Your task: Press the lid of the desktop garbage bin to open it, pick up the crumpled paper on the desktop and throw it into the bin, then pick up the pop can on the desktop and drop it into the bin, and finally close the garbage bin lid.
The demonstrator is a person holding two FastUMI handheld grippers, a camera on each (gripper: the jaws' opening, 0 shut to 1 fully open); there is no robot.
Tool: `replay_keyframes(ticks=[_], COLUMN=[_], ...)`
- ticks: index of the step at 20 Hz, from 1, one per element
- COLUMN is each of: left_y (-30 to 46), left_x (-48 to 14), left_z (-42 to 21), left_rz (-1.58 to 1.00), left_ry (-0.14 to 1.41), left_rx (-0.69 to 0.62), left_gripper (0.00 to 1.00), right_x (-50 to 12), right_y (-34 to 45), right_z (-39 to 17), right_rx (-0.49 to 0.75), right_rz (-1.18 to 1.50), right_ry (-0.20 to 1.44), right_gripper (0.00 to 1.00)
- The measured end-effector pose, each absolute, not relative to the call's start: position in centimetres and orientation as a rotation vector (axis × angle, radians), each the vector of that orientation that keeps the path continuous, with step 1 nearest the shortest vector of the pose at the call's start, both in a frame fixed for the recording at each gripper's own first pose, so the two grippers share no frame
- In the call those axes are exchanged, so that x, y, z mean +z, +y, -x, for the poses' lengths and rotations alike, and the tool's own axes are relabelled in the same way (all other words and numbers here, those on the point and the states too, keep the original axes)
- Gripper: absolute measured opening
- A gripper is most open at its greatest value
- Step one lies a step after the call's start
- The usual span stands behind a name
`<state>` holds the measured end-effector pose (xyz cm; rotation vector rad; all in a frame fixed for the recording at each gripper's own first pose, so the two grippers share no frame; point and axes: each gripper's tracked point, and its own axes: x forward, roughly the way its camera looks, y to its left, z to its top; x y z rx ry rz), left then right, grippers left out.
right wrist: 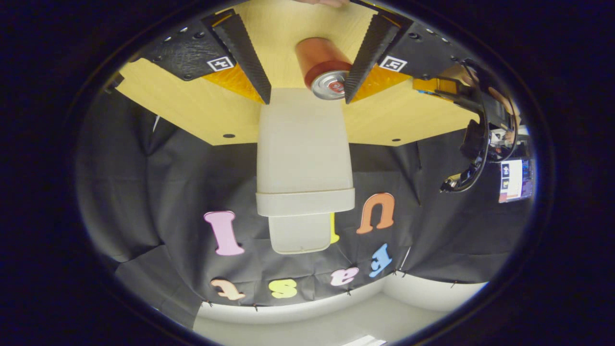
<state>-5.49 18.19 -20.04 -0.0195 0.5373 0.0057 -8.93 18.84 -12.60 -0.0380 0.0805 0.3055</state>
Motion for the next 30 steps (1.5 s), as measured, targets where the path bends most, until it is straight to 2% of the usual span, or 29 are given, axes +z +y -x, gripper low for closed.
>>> replay_keyframes(ticks=[7, 9, 10, 13, 15, 24, 30], left_y=[17.5, 17.5, 17.5, 17.6, 17.5, 17.5, 17.6], left_x=[-18.7, -18.6, -18.6, -18.7, -18.9, -18.6, -18.5], left_z=[5.7, 5.7, 5.6, 5.7, 5.7, 5.5, 5.4], left_rz=[-0.011, -0.003, 0.0, 0.002, 0.01, -0.013, -0.001], left_ry=[0.474, 0.471, 0.471, 0.475, 0.478, 0.458, 0.444], left_rx=[-0.012, -0.011, -0.008, 0.0, -0.002, -0.029, -0.034], left_gripper=[0.51, 0.51, 0.51, 0.51, 0.51, 0.51, 0.51], right_x=[-13.1, -13.5, -13.8, -13.3, -12.9, -15.3, -16.2], right_y=[20.0, 20.6, 21.2, 21.3, 20.4, 21.0, 24.2], right_z=[10.3, 10.6, 10.9, 10.8, 9.8, 6.4, 5.4], right_rx=[0.353, 0.374, 0.396, 0.389, 0.338, 0.326, 0.336], right_rz=[0.084, 0.07, 0.064, 0.078, 0.091, -0.022, -0.061], right_ry=[0.074, 0.091, 0.096, 0.076, 0.063, 0.205, 0.276], right_gripper=[0.94, 0.97, 0.95, 0.95, 0.95, 0.95, 0.96])
